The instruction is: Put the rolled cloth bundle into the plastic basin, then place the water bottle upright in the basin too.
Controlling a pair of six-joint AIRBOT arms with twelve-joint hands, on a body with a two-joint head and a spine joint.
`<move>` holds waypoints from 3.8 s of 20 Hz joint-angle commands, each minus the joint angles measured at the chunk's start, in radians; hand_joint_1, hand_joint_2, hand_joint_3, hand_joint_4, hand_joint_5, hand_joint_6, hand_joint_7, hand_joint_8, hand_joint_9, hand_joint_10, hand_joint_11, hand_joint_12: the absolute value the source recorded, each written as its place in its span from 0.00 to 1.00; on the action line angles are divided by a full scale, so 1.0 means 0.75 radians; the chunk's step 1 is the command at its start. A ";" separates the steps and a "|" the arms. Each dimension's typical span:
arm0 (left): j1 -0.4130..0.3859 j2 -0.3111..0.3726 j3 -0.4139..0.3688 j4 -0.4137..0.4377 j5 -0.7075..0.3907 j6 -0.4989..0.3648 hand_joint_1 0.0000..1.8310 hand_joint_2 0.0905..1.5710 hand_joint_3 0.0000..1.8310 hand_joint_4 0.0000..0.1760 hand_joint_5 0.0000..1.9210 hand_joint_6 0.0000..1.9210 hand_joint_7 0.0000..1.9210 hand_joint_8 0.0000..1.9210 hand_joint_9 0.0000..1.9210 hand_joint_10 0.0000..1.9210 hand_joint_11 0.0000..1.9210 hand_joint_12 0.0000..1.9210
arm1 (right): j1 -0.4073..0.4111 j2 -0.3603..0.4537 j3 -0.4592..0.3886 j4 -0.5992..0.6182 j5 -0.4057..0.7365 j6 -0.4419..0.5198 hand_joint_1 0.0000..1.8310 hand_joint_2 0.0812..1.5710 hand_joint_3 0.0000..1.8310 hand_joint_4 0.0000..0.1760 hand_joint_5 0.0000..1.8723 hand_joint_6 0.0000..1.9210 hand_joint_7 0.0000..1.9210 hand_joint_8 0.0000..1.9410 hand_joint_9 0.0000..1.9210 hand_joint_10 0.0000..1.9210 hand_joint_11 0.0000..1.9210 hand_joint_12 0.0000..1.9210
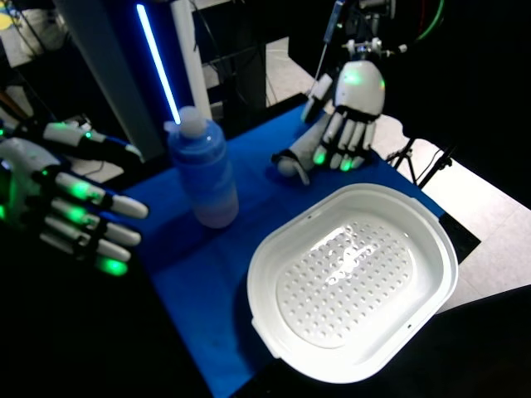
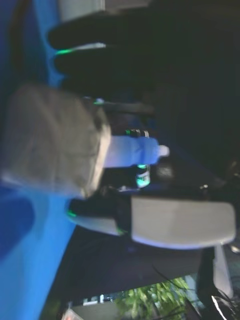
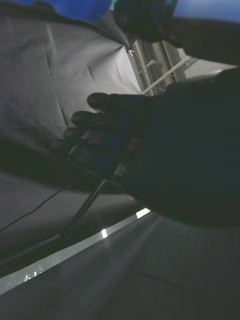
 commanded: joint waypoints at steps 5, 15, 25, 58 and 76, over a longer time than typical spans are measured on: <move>-0.027 -0.049 0.027 -0.101 -0.081 0.073 0.59 0.86 0.00 0.00 0.23 0.89 0.34 0.85 0.32 0.98 0.32 1.00 | 0.012 -0.003 0.006 -0.009 0.164 0.019 0.22 0.82 0.00 0.48 0.08 0.00 0.11 0.00 0.10 0.00 0.13 0.00; -0.115 -0.024 0.017 -0.218 -0.357 0.100 0.96 0.70 0.00 1.00 0.36 1.00 0.63 1.00 0.84 1.00 0.90 1.00 | 0.012 -0.008 0.006 -0.009 0.161 0.019 0.22 0.84 0.00 0.51 0.07 0.00 0.12 0.00 0.11 0.00 0.13 0.00; -0.468 -0.019 0.066 -0.232 -0.506 0.241 0.95 0.70 0.00 1.00 0.33 1.00 0.51 1.00 0.68 1.00 0.72 1.00 | 0.012 -0.018 0.015 -0.008 0.160 0.019 0.17 0.81 0.00 0.51 0.05 0.00 0.11 0.00 0.10 0.00 0.13 0.00; -0.702 -0.906 1.088 -0.271 0.477 0.229 0.51 0.76 0.00 0.99 0.40 0.68 0.19 0.82 0.26 0.98 0.39 1.00 | 0.032 -0.112 0.128 -0.053 0.151 0.079 0.19 0.83 0.00 0.46 0.06 0.00 0.13 0.00 0.12 0.00 0.14 0.01; -0.456 -0.316 0.447 -0.495 -0.242 0.219 0.22 0.55 0.00 1.00 0.00 0.00 0.00 0.00 0.00 0.00 0.00 0.00 | 0.038 -0.071 0.092 -0.052 0.148 0.110 0.26 0.81 0.00 0.68 0.04 0.00 0.10 0.00 0.09 0.00 0.14 0.01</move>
